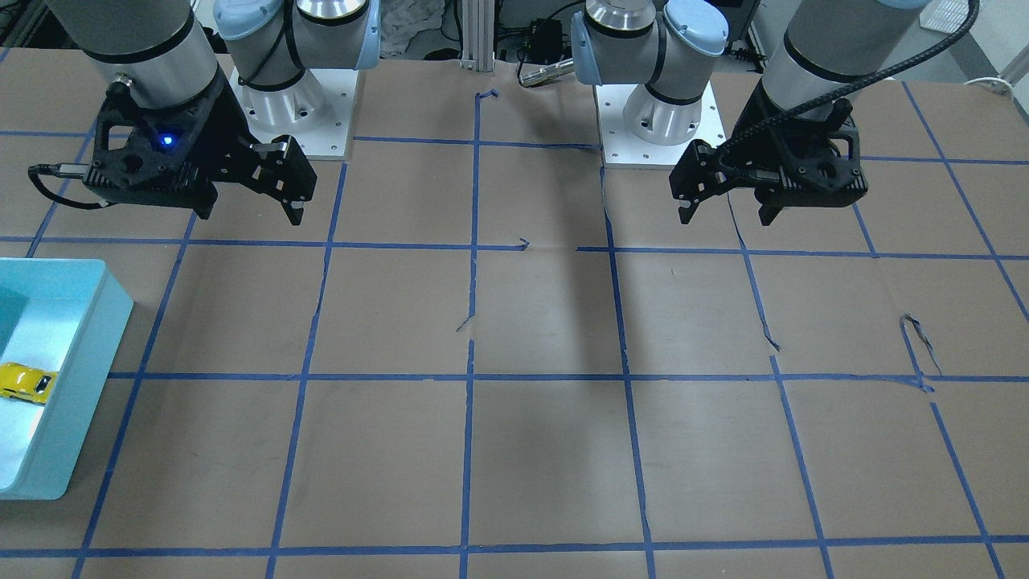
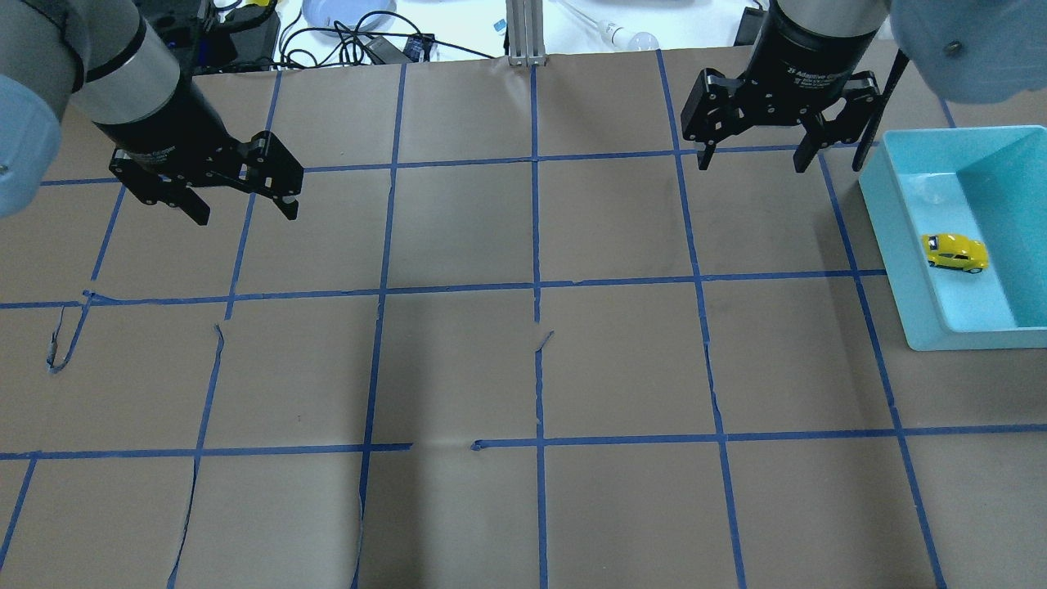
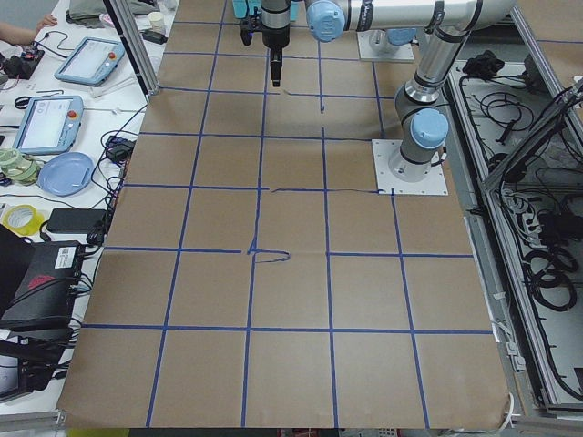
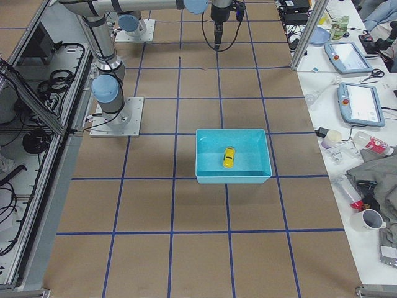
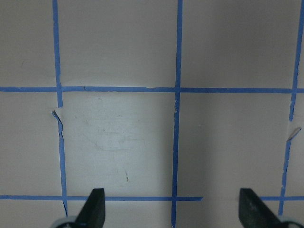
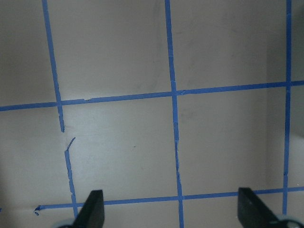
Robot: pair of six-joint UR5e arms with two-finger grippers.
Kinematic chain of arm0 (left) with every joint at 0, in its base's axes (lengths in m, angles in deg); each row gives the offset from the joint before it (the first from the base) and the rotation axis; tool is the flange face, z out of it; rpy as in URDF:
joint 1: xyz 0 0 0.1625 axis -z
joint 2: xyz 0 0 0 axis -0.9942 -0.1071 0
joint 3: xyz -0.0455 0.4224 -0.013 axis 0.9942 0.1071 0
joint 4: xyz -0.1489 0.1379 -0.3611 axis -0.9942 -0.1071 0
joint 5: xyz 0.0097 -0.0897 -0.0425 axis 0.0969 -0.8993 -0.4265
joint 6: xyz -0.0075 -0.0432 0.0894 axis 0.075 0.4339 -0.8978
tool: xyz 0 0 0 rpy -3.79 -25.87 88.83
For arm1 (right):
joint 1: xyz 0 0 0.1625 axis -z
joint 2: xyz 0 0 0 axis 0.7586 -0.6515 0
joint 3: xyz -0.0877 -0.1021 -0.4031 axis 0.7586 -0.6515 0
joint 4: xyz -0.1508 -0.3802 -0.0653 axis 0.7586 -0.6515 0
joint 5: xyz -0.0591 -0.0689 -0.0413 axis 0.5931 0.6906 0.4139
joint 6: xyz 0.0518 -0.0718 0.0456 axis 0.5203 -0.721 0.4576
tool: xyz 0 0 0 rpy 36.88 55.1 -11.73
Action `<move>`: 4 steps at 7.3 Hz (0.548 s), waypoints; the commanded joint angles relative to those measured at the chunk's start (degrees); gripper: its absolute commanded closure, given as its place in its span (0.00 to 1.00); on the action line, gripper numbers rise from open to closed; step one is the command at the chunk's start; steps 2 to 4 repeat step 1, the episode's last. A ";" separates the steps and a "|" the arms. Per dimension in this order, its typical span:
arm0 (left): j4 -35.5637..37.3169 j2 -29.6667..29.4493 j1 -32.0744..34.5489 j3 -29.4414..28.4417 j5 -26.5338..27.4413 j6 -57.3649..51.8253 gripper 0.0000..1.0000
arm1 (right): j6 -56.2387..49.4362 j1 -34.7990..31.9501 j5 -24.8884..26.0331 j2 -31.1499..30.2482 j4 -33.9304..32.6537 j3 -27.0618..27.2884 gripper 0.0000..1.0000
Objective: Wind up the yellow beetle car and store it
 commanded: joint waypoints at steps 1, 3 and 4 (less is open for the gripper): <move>0.10 0.00 -0.02 0.02 0.11 0.08 0.00 | -0.08 0.00 0.27 0.15 -0.06 -0.11 0.00; 0.10 0.00 -0.02 0.02 0.11 0.08 0.00 | -0.08 0.00 0.27 0.15 -0.06 -0.11 0.00; 0.10 0.00 -0.02 0.02 0.11 0.08 0.00 | -0.08 0.00 0.27 0.15 -0.06 -0.11 0.00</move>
